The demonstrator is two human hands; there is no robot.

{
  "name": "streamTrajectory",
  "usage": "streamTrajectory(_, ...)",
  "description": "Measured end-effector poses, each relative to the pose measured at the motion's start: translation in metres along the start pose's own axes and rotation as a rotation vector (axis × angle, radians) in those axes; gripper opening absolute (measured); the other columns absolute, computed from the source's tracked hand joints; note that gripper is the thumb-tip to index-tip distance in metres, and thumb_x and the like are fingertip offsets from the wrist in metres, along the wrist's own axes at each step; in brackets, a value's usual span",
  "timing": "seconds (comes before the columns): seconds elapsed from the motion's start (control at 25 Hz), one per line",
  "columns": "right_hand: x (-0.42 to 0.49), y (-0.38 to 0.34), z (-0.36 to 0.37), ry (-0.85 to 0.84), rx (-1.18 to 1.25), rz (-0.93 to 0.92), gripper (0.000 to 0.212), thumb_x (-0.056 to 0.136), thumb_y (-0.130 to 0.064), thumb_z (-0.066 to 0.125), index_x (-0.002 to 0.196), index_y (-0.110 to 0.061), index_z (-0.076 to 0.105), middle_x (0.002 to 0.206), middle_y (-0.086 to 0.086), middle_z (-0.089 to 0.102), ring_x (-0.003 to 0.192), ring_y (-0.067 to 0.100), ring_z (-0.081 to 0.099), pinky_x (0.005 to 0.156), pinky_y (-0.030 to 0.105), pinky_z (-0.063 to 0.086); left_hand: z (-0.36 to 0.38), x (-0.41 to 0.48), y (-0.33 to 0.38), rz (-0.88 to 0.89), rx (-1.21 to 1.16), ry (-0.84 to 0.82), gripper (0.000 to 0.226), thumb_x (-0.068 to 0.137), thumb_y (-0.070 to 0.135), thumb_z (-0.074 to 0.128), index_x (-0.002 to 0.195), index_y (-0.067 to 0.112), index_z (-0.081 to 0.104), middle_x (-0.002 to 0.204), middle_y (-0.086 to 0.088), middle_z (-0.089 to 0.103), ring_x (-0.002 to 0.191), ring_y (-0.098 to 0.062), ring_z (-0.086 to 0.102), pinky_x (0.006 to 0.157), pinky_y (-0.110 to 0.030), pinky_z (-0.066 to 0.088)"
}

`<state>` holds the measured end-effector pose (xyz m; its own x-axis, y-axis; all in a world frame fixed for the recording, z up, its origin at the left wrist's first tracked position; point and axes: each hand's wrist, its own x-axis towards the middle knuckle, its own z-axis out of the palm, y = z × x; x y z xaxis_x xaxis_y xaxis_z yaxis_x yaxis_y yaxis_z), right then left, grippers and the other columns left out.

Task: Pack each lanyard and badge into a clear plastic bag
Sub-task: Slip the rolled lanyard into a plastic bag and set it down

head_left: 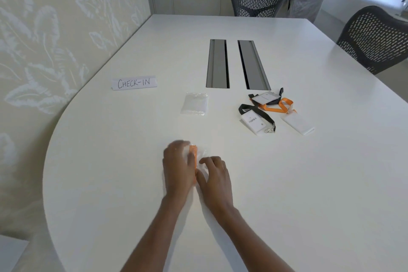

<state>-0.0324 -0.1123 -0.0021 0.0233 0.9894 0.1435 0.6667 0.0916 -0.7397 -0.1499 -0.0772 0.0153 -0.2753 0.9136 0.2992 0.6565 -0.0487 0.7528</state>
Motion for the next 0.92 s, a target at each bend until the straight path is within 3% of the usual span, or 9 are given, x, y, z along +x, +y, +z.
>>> streamTrajectory(0.16, -0.005, 0.012, 0.004, 0.094, 0.134, 0.013, 0.029, 0.106, -0.016, 0.045, 0.130, -0.022, 0.059, 0.131, -0.012, 0.056, 0.122, 0.012, 0.054, 0.102, 0.033, 0.048, 0.009, -0.043, -0.012, 0.136, 0.153, -0.199, 0.045, 0.105, 0.013, 0.055, 0.149, 0.017, 0.059, 0.166, -0.003, 0.045, 0.153, -0.022, 0.041, 0.124, -0.043, 0.036)
streamTrajectory(0.28, -0.007, 0.014, 0.005, 0.151, 0.146, 0.035, 0.027, 0.105, -0.013, 0.046, 0.128, -0.022, 0.057, 0.126, -0.015, 0.054, 0.118, 0.013, 0.058, 0.096, 0.034, 0.052, -0.001, -0.027, -0.027, 0.167, 0.303, -0.212, 0.050, 0.109, 0.014, 0.050, 0.158, 0.019, 0.047, 0.174, -0.001, 0.029, 0.160, -0.020, 0.029, 0.129, -0.042, 0.026)
streamTrajectory(0.44, -0.006, 0.017, 0.008, 0.131, 0.066, -0.019, 0.025, 0.105, -0.016, 0.047, 0.126, -0.024, 0.058, 0.127, -0.016, 0.055, 0.123, 0.012, 0.055, 0.096, 0.030, 0.048, -0.028, 0.006, -0.054, 0.109, 0.311, -0.213, 0.048, 0.108, 0.011, 0.049, 0.156, 0.018, 0.050, 0.172, -0.003, 0.034, 0.160, -0.023, 0.029, 0.130, -0.045, 0.022)
streamTrajectory(0.6, -0.004, 0.015, 0.015, 0.114, -0.280, -0.113, 0.032, 0.095, -0.006, 0.054, 0.124, -0.012, 0.065, 0.136, 0.004, 0.063, 0.131, 0.024, 0.054, 0.112, 0.037, 0.042, -0.053, 0.027, -0.084, 0.110, 0.271, -0.244, 0.048, 0.109, 0.009, 0.047, 0.156, 0.020, 0.050, 0.171, -0.003, 0.035, 0.160, -0.023, 0.028, 0.130, -0.052, 0.020)
streamTrajectory(0.72, -0.005, 0.013, 0.021, 0.118, -0.392, -0.133, 0.031, 0.092, -0.004, 0.057, 0.122, -0.006, 0.068, 0.139, 0.013, 0.065, 0.132, 0.031, 0.058, 0.112, 0.043, 0.046, -0.057, 0.031, -0.085, 0.108, 0.263, -0.257, 0.049, 0.109, 0.008, 0.046, 0.156, 0.019, 0.050, 0.171, -0.005, 0.034, 0.161, -0.025, 0.026, 0.130, -0.052, 0.019)
streamTrajectory(0.92, -0.009, 0.014, 0.022, 0.136, -0.440, -0.142, 0.033, 0.090, -0.006, 0.065, 0.122, -0.005, 0.069, 0.137, 0.017, 0.067, 0.130, 0.035, 0.062, 0.111, 0.044, 0.051, -0.048, 0.022, -0.067, 0.102, 0.351, -0.106, 0.047, 0.109, 0.009, 0.047, 0.152, 0.024, 0.055, 0.170, -0.005, 0.037, 0.161, -0.025, 0.026, 0.130, -0.052, 0.014)
